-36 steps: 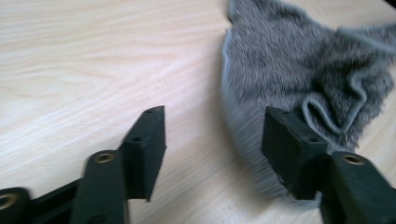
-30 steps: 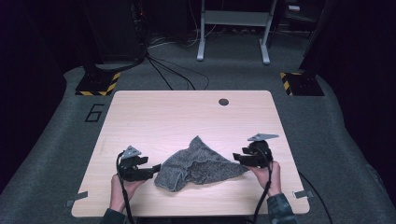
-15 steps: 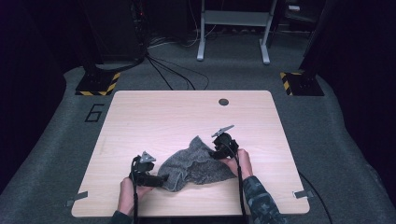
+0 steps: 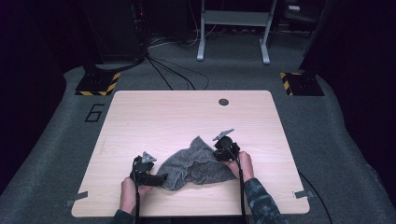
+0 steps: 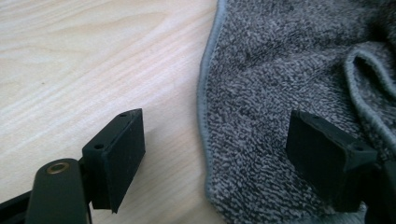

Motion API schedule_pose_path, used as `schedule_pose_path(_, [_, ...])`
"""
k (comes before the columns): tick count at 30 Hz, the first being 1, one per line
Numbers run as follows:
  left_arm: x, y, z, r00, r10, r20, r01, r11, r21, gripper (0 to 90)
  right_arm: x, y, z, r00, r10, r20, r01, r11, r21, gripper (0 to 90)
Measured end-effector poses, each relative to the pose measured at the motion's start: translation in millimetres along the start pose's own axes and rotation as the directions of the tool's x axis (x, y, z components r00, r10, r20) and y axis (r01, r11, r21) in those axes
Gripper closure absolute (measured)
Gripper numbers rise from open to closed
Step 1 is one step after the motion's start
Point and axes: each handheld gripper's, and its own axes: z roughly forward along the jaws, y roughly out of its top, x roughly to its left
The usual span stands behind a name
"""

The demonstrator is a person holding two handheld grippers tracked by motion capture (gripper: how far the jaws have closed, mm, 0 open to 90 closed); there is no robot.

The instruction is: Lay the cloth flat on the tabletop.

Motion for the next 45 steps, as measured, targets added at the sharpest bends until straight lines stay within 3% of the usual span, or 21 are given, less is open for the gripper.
schedule_pose_path(4, [3.7, 4.4, 2.8, 0.9999, -0.005, -0.012, 0.005, 1.0000, 0.007, 20.3, 2.9, -7.5, -4.8, 0.9991, -0.028, 0.032, 0.028, 1.000, 0.000, 82.3])
schedule_pose_path(8, [5.7, 10.1, 7.2, 0.9996, 0.010, -0.028, -0.010, 0.9999, 0.014, 20.3, 4.8, -17.3, -10.7, 0.9982, -0.018, 0.057, 0.018, 1.000, -0.006, 82.2])
schedule_pose_path(18, [14.1, 26.9, 20.0, 0.9976, 0.041, -0.056, -0.039, 0.9987, 0.034, 20.1, 6.2, -40.6, -24.0, 0.9989, 0.019, -0.042, -0.020, 1.000, -0.021, 77.2])
schedule_pose_path(21, [20.7, 30.8, 22.0, 0.9988, 0.028, -0.041, -0.027, 0.9992, 0.030, 20.1, 8.9, -44.7, -26.4, 0.9971, 0.026, -0.071, -0.028, 0.999, -0.025, 72.0])
schedule_pose_path(23, [27.2, 32.0, 21.8, 0.9998, -0.015, -0.009, 0.015, 0.9998, 0.016, 19.2, 9.2, -44.9, -27.8, 0.9968, 0.020, -0.078, -0.022, 1.000, -0.018, 63.7])
schedule_pose_path(27, [41.5, 29.2, 9.3, 0.9943, -0.106, 0.010, 0.107, 0.9940, -0.024, 18.7, -0.1, -40.0, -37.0, 0.9962, 0.038, -0.079, -0.043, 0.997, -0.063, 48.0])
schedule_pose_path(30, [46.6, 26.9, -1.9, 0.9907, -0.136, 0.000, 0.136, 0.9895, -0.050, 18.4, -11.4, -26.5, -44.1, 0.9960, 0.052, -0.073, -0.059, 0.993, -0.099, 42.0])
schedule_pose_path(38, [44.2, 23.6, -5.8, 0.9928, -0.119, -0.010, 0.119, 0.9924, -0.033, 20.5, -22.2, 13.7, -26.2, 0.9974, 0.034, -0.063, -0.040, 0.994, -0.097, 40.3])
schedule_pose_path(40, [40.8, 23.3, -3.2, 0.9925, -0.122, -0.009, 0.122, 0.9923, -0.023, 22.1, -22.6, 19.1, -17.9, 0.9991, 0.022, -0.036, -0.025, 0.995, -0.095, 38.6])
schedule_pose_path(41, [40.2, 23.1, -2.7, 0.9944, -0.105, -0.009, 0.105, 0.9944, -0.010, 22.5, -22.8, 20.7, -13.0, 0.9991, 0.019, -0.037, -0.023, 0.995, -0.093, 37.9])
schedule_pose_path(42, [38.0, 22.5, -0.7, 0.9928, -0.119, -0.017, 0.118, 0.9927, -0.024, 23.5, -23.6, 21.6, -8.2, 0.9990, 0.019, -0.042, -0.023, 0.996, -0.089, 37.0])
schedule_pose_path(45, [34.5, 21.1, 4.1, 0.9938, -0.111, -0.012, 0.111, 0.9938, -0.006, 25.5, -25.8, 23.4, 4.2, 0.9987, 0.026, -0.043, -0.029, 0.997, -0.076, 35.7])
